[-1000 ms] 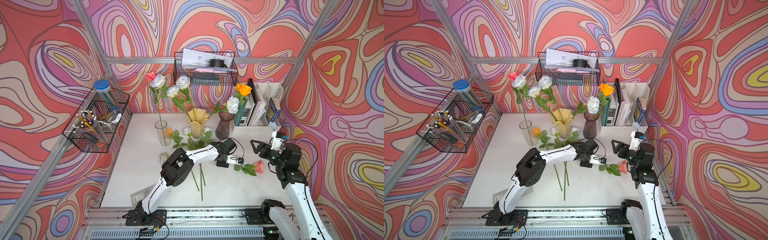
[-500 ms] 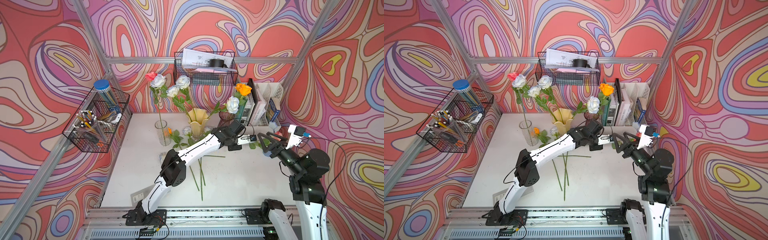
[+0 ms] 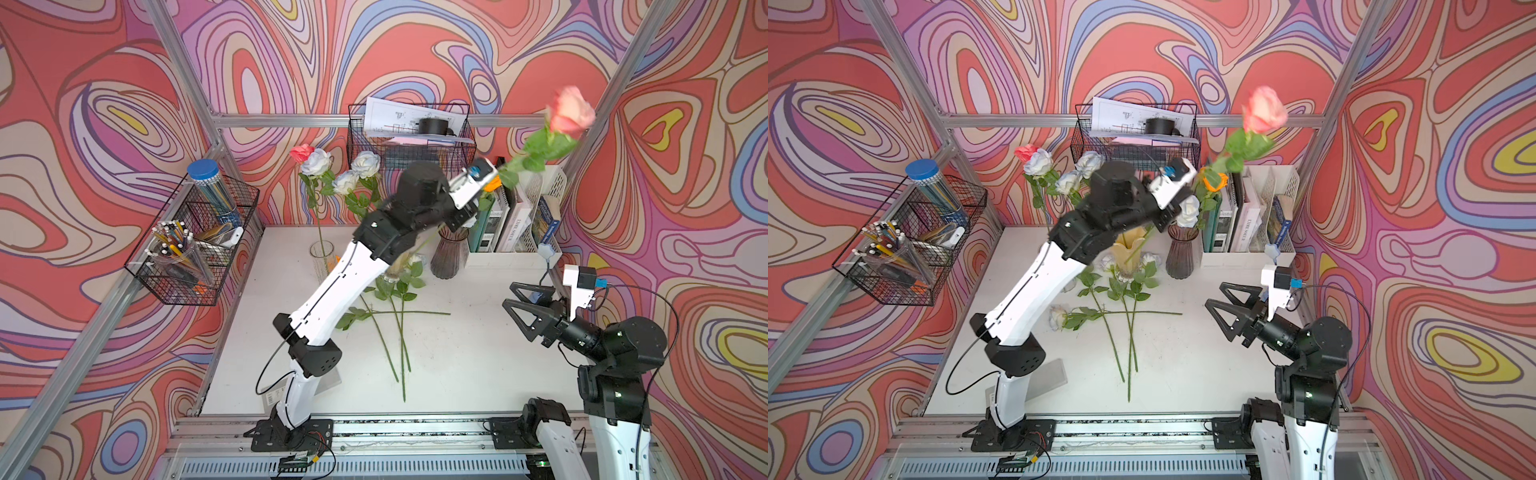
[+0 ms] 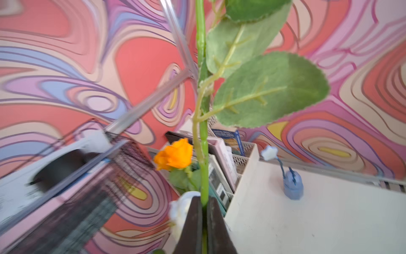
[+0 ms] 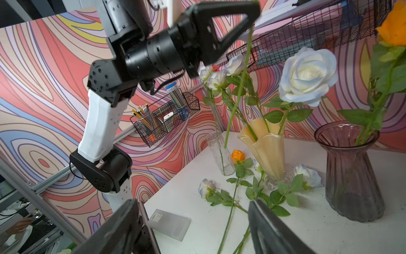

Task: Arrange the flowers in different vases according to their colors
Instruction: Insert the flower into the vase.

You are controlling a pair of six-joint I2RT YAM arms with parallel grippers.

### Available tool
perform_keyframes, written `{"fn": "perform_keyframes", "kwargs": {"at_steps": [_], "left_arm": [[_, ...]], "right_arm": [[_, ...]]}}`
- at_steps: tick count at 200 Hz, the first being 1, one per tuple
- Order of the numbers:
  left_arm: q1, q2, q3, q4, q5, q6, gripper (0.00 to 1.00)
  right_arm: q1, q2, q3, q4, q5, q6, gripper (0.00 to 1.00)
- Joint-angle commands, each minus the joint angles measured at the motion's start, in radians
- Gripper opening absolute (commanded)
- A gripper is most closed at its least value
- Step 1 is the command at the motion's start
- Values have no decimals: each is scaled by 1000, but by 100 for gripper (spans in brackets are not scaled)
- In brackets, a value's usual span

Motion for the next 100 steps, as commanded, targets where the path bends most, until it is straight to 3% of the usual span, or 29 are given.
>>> {"fn": "perform_keyframes", "kwargs": {"at_steps": [1, 27, 61, 100], "left_arm": [[118, -185, -167, 222, 17, -178, 0], [276, -391, -385, 355, -29, -213, 0], [593, -558, -681, 530, 14, -416, 0], [759, -625, -932, 783, 22, -521, 0]], "right_arm": [[-4, 33, -11, 6, -30, -26, 81], [-4, 74, -22, 39, -13, -28, 81], [-4, 122, -36, 115, 0, 0, 80], [-3, 145, -23, 116, 10, 1, 80]]}}
